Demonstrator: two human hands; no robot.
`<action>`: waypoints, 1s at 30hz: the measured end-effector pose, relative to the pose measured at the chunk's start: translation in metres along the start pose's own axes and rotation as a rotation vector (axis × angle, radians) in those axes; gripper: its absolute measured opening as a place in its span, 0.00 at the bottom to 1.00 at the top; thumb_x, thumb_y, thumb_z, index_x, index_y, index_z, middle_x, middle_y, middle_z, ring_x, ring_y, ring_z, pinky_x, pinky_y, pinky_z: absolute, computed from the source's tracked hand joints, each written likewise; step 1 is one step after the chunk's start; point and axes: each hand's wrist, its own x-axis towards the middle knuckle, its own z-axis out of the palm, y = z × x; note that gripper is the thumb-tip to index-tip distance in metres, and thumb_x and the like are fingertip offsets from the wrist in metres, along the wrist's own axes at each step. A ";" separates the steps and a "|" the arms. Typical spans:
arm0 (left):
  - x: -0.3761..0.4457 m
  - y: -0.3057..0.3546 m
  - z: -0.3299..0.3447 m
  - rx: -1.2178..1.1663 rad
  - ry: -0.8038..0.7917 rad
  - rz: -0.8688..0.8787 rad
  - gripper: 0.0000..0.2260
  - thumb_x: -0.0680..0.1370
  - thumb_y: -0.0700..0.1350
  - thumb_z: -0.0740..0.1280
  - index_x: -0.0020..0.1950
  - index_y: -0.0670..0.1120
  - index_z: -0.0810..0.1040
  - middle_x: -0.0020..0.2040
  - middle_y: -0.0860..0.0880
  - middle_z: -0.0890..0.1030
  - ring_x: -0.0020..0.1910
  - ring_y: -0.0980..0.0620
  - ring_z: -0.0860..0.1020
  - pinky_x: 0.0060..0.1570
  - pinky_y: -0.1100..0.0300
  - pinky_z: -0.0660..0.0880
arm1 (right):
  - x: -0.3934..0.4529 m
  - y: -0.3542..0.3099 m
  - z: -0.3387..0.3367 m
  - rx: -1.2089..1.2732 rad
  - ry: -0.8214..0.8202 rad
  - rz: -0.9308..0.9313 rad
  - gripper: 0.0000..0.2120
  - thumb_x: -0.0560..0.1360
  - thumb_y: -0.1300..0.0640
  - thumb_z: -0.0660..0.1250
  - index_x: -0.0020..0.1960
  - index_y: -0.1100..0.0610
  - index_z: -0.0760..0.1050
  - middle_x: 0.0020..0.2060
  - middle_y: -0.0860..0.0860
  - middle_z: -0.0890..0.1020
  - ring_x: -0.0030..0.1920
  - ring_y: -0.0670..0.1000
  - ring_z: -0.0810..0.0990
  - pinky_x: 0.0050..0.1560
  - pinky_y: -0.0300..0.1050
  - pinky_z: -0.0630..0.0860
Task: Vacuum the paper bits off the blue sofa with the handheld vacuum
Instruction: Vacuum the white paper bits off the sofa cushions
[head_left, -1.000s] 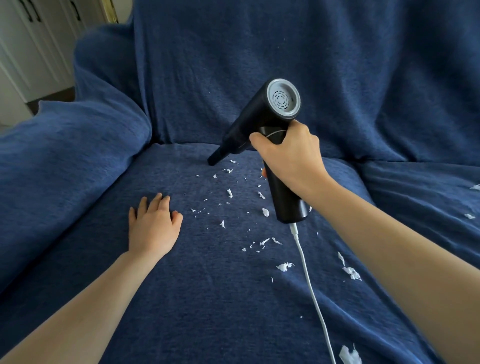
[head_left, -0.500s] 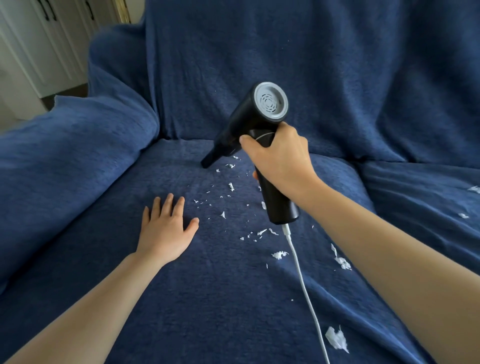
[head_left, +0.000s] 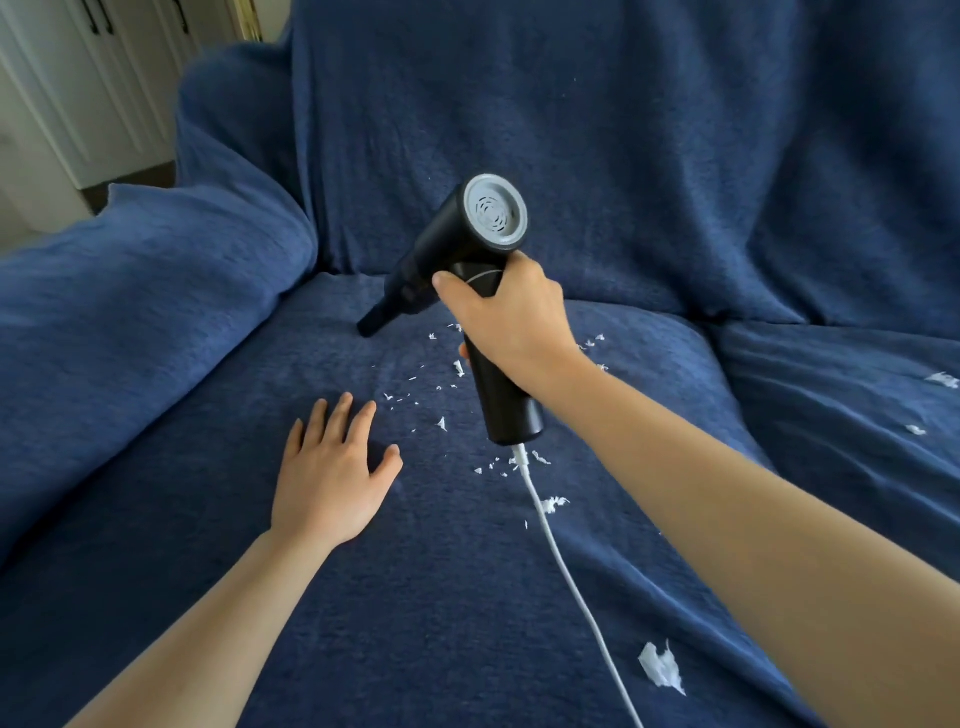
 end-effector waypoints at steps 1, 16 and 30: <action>0.000 0.000 0.001 -0.004 0.007 0.001 0.29 0.79 0.60 0.52 0.78 0.50 0.56 0.79 0.47 0.54 0.78 0.45 0.50 0.76 0.48 0.49 | 0.004 0.000 0.006 0.000 0.005 0.009 0.16 0.73 0.43 0.70 0.51 0.56 0.75 0.39 0.52 0.84 0.34 0.53 0.86 0.46 0.51 0.84; 0.001 0.001 0.000 0.001 0.000 -0.016 0.28 0.79 0.59 0.53 0.77 0.49 0.57 0.79 0.46 0.55 0.78 0.45 0.51 0.76 0.47 0.49 | 0.015 0.026 -0.055 -0.121 0.207 0.024 0.18 0.70 0.40 0.67 0.50 0.53 0.74 0.43 0.54 0.84 0.40 0.58 0.85 0.46 0.49 0.83; 0.003 0.002 0.000 -0.004 0.016 -0.026 0.28 0.79 0.58 0.55 0.76 0.49 0.60 0.78 0.47 0.58 0.77 0.45 0.53 0.75 0.47 0.51 | -0.009 0.021 -0.076 -0.092 0.150 0.000 0.11 0.74 0.48 0.69 0.43 0.54 0.73 0.33 0.52 0.83 0.30 0.52 0.85 0.42 0.47 0.83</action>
